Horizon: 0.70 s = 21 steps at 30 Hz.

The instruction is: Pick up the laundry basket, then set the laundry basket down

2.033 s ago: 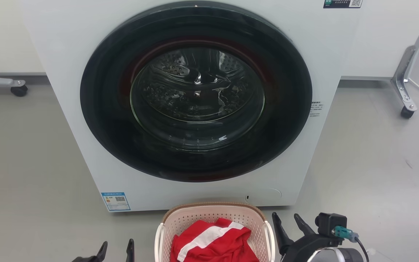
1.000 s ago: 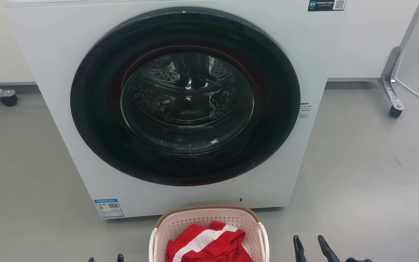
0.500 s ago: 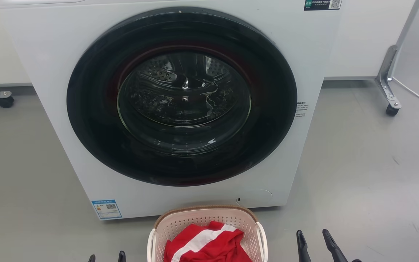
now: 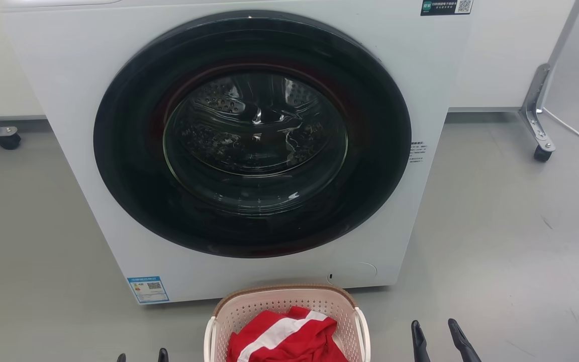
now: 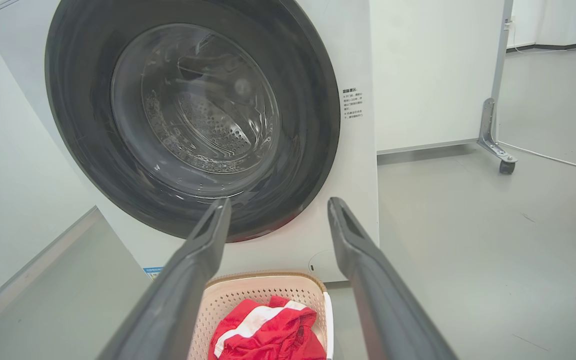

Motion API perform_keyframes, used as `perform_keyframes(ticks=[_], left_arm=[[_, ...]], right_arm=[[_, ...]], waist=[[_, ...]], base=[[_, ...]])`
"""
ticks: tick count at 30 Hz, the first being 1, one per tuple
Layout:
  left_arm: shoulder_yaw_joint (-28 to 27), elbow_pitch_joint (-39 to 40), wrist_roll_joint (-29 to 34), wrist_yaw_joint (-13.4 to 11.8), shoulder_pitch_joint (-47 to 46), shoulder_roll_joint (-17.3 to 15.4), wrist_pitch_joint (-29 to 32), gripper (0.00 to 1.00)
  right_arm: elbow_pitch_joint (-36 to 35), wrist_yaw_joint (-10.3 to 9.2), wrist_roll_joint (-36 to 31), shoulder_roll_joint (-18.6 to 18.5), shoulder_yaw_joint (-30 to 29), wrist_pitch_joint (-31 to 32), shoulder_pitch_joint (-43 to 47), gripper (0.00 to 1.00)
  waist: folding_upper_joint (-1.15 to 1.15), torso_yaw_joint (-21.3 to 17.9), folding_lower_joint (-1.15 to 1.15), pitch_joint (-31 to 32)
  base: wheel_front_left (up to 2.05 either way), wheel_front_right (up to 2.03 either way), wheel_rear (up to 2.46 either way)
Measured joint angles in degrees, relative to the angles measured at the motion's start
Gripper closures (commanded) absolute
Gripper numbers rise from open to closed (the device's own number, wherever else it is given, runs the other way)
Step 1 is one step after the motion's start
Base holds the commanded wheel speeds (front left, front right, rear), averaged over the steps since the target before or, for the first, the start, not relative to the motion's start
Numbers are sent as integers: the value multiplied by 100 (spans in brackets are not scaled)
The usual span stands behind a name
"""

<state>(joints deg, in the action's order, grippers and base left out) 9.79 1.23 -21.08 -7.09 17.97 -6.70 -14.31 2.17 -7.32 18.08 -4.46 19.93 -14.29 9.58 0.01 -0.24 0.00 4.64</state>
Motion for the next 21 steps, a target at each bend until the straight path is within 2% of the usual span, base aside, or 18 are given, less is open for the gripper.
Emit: perform_keyframes(ticks=[10, 11, 21], left_arm=[[-46, 12, 8, -1, 20, 0, 0, 0], [-69, 32, 10, -1, 23, 1, 0, 100], [-47, -377, -116, 42, 16, 43, 69, 100]], right_arm=[[-38, 0, -47, 40, -23, 0, 37, 0], [-41, 0, -47, 43, -24, 0, 39, 100], [365, 33, 111, 43, -85, 67, 166, 100]], waist=[[0, 9, 0, 38], [0, 10, 0, 43], [0, 10, 0, 28]], base=[[0, 0, 0], [0, 0, 0], [0, 0, 0]])
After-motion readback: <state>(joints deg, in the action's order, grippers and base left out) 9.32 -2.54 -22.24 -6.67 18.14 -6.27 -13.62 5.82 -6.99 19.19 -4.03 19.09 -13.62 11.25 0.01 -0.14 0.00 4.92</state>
